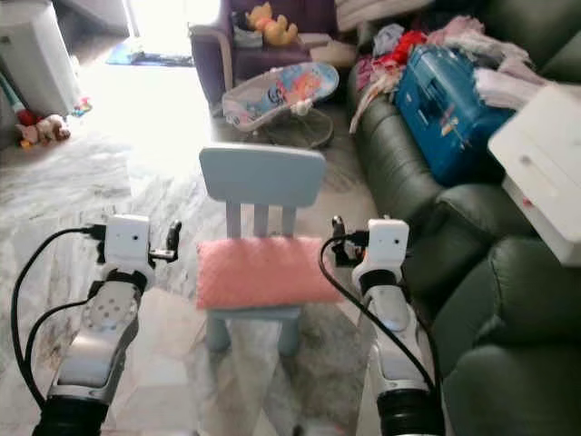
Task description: Move the pillow to the sofa
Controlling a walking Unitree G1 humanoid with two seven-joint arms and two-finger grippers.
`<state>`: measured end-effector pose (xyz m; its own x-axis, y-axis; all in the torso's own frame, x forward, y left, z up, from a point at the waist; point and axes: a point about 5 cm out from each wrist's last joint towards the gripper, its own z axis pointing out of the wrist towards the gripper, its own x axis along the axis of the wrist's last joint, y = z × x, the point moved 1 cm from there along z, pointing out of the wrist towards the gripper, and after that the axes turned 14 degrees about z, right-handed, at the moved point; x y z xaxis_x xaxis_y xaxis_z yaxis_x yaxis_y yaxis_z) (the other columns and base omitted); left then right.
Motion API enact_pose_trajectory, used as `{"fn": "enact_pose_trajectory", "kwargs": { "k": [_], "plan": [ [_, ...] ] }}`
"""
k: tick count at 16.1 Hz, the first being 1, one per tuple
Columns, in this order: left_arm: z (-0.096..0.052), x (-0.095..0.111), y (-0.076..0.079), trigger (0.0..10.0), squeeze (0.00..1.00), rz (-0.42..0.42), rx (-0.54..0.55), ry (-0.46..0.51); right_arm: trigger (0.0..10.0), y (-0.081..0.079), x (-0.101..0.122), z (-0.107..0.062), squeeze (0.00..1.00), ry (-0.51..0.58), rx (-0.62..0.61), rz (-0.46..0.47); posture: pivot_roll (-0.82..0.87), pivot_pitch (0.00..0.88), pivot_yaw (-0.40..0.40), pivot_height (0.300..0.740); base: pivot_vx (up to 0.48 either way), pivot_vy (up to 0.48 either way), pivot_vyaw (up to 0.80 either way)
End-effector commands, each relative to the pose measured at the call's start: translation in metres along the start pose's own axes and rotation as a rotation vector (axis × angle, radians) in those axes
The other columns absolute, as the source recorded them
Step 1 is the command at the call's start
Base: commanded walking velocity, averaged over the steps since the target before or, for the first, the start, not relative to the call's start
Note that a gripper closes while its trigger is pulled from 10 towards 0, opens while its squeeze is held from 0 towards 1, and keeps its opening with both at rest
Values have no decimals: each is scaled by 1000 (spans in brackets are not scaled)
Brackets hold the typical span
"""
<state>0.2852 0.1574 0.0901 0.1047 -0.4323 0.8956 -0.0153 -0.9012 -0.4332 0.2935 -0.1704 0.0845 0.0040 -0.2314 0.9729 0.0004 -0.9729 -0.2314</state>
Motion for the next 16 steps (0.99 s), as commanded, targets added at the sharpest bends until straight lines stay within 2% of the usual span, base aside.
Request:
{"fn": "enact_pose_trajectory", "kwargs": {
  "k": [1, 8, 13, 16],
  "plan": [
    [2, 11, 8, 10000, 0, -2, -19, 38, 10000, 12, 6, 0, 0, 19, -35, -19, 27, 0, -42, 740, 480, 0, 0],
    [2, 13, 5, 10000, 0, -9, 2, 55, 10000, 10, 6, 3, 0, 19, -27, -19, 30, 0, -46, 740, 474, 0, 0],
    [-2, 1, -18, 10000, 0, 63, 80, 17, 10000, 12, 5, -2, 0, 11, -37, -4, 43, 0, -48, 740, 0, 0, 0],
    [-10, -8, -21, 10000, 0, 92, 82, -11, 10000, 14, -10, -9, 0, -40, -48, 4, 84, 0, -72, 740, 0, 0, 0]
  ]
}}
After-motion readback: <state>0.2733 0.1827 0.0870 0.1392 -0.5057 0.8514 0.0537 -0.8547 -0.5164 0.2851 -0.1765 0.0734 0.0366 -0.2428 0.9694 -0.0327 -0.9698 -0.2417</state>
